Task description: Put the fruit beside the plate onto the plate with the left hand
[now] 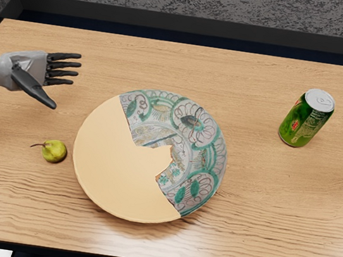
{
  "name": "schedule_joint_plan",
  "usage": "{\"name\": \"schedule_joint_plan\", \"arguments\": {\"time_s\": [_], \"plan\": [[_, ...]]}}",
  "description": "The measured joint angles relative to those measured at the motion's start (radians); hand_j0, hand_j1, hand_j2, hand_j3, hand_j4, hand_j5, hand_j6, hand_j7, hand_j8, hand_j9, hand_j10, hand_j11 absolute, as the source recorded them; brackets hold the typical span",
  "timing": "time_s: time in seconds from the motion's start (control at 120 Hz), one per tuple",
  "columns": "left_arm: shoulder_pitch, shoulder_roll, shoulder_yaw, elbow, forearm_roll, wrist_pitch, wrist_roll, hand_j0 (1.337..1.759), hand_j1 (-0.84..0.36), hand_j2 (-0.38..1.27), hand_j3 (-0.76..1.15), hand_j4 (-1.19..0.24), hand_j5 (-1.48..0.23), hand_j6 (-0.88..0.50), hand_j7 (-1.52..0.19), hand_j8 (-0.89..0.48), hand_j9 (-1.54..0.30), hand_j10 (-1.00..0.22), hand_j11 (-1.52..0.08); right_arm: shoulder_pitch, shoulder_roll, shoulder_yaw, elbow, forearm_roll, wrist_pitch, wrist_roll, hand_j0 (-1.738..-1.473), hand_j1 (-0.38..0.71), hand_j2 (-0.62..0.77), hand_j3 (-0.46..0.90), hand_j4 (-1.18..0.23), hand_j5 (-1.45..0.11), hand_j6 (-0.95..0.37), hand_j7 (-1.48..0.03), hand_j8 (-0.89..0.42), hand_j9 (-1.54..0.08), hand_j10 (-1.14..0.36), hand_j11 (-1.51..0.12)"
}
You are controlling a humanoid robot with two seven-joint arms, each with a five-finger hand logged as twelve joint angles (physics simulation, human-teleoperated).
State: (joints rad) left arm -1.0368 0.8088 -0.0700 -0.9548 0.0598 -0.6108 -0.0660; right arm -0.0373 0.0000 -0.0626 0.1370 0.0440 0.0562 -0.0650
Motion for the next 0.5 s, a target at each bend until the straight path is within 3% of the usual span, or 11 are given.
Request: {"name": "schedule_joint_plan", "arguments": {"time_s": [0.375,0.5], "plan": [[-0.008,0.049,-0.007,-0.008,0.003,0.000,0.000,1.658,0.35,0.00,0.00,0.00,0.00,0.00,0.00,0.00,0.00,0.00,0.00,-0.014,0.000,0.000,0.000,0.000,-0.001,-0.001,-1.658,-0.32,0.00,0.00,-0.02,-0.03,-0.02,-0.03,-0.02,-0.03,-0.02,-0.03],[-0.002,0.073,-0.050,-0.008,0.063,0.000,-0.011,1.658,0.35,0.00,0.00,0.00,0.00,0.00,0.00,0.00,0.00,0.00,0.00,-0.015,0.000,0.000,0.000,0.000,-0.001,-0.001,-1.658,-0.32,0.00,0.00,-0.02,-0.03,-0.02,-0.03,-0.02,-0.03,-0.02,-0.03]]}}
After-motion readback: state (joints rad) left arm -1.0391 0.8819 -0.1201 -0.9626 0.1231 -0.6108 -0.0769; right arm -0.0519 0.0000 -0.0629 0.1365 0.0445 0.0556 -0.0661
